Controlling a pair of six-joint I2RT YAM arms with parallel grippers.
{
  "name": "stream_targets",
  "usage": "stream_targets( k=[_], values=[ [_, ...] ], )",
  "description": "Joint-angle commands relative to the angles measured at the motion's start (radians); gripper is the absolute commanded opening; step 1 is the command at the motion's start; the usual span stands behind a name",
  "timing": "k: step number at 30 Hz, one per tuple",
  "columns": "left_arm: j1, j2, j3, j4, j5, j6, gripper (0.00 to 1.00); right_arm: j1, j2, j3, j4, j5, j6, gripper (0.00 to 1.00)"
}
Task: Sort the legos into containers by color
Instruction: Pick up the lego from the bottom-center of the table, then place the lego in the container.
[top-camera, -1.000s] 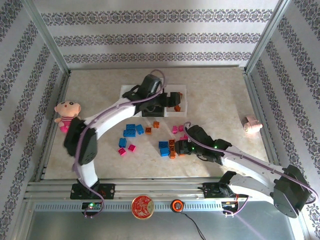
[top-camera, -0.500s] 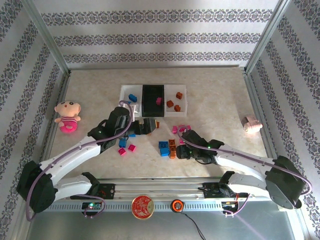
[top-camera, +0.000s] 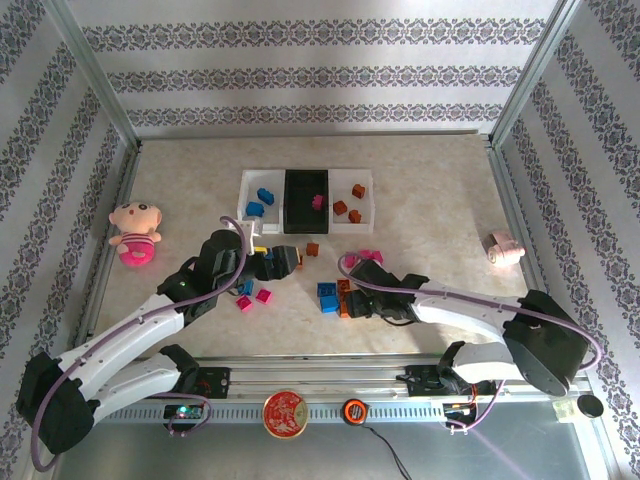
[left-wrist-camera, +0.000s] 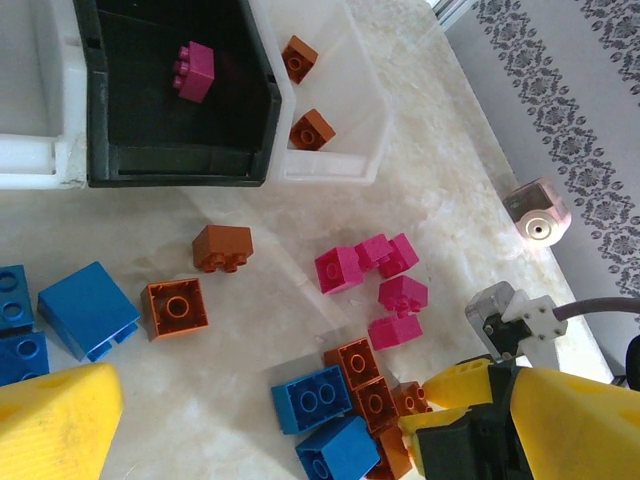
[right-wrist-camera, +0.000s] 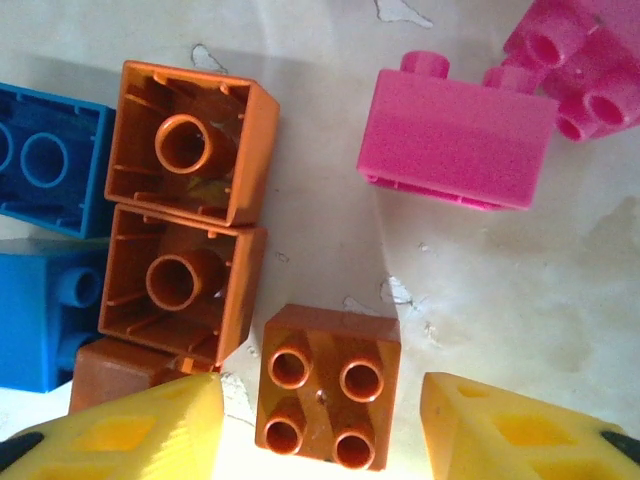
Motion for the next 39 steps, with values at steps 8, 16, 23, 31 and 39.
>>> stream_targets(
  k=[8,16,23,31,39],
  values=[
    [0.006,-0.063,-0.015,-0.054,-0.048,0.01,1.0,0.005,0.106,0.03,-0.013,0.044,-0.009,0.44],
    [0.007,-0.115,-0.025,-0.099,-0.105,0.03,1.0,-0.026,-0.066,0.061,-0.077,0.054,-0.072,0.24],
    [0.007,-0.204,-0.093,-0.06,-0.147,0.02,1.0,-0.211,-0.138,0.249,-0.049,-0.022,-0.188,0.21],
    [0.008,-0.235,-0.095,-0.11,-0.163,-0.018,1.0,-0.351,0.256,0.595,0.024,-0.054,-0.235,0.22],
    [0.016,-0.209,-0.088,-0.18,-0.131,-0.033,1.0,-0.397,0.534,0.839,-0.034,-0.022,-0.205,0.28]
  ],
)
